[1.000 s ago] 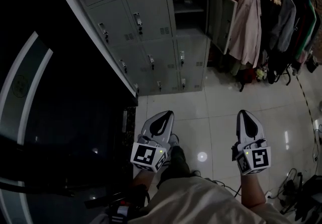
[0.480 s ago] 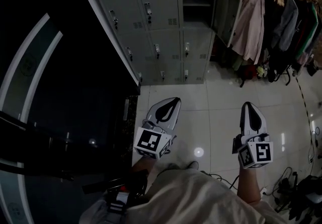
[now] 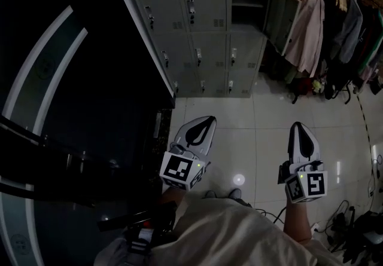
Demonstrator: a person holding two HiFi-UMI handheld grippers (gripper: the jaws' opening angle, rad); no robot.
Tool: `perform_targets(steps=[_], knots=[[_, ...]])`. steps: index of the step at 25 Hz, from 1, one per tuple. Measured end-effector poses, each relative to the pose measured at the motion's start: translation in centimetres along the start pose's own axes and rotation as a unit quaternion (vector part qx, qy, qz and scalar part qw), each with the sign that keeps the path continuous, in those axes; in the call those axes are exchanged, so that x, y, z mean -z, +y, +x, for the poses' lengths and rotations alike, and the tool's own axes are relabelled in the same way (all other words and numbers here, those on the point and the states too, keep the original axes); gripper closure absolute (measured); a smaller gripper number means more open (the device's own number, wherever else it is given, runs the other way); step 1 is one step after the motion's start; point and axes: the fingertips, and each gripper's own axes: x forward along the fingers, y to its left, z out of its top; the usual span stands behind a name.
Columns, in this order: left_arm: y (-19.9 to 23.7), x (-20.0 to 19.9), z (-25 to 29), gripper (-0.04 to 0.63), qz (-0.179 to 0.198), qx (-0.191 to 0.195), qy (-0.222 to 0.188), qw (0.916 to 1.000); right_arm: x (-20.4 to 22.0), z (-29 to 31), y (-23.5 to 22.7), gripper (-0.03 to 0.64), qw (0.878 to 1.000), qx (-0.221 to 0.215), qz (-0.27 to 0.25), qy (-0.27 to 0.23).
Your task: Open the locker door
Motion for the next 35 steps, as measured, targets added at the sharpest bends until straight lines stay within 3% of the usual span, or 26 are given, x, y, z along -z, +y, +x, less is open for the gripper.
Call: perform_targets(steps=[5, 9, 16, 35], knots=[[-0.7, -1.0, -1.1, 0.548, 0.004, 0.006, -0.014, 0.9999, -0.5, -1.3, 0.9, 0.617, 1.000, 0.002, -0.007, -0.009], [-1.9, -0.9, -2.4, 0.548, -0.017, 0.018, 0.011, 0.9996, -0.8, -2.5, 1.8, 0.617, 1.000, 0.001, -0.012, -0.008], [-1.1, -1.4, -4.2, 0.548, -0.009, 0.014, -0.010, 0.9998, -0.8, -3.7, 3.2, 0.617, 1.000, 0.002, -0.005, -0.004], [-0.9, -0.7, -6.6, 0.548, -0.023, 0.014, -0.003, 0.9996, -0.4, -4.7, 5.1, 0.617, 1.000, 0.002, -0.005, 0.005]])
